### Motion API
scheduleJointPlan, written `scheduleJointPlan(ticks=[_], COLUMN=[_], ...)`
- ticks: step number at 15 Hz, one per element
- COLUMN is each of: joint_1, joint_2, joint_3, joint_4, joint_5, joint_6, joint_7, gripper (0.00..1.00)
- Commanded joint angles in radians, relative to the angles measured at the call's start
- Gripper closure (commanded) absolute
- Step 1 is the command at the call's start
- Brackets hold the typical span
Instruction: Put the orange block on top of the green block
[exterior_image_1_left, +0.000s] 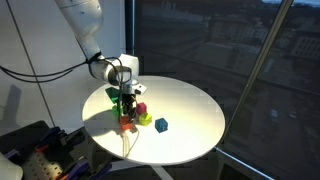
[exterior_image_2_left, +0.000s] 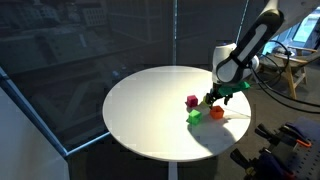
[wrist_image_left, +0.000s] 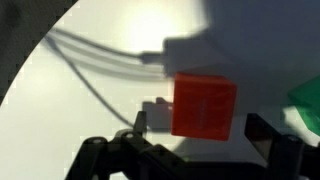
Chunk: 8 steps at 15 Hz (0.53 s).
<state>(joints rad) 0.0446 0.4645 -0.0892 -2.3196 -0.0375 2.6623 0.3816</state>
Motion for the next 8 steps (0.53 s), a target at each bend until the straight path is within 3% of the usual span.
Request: scheduleJointPlan(ticks=[1,8], joint_1=[0.006,0.012], joint_2=[0.037,0.086], joint_3=[-0.01,-0.016], joint_4=[0.035,0.072], joint_5=[0.026,0.027], joint_6=[0.008,-0.002], joint_7=[-0.017,-0.015], gripper=[0.0,0.0])
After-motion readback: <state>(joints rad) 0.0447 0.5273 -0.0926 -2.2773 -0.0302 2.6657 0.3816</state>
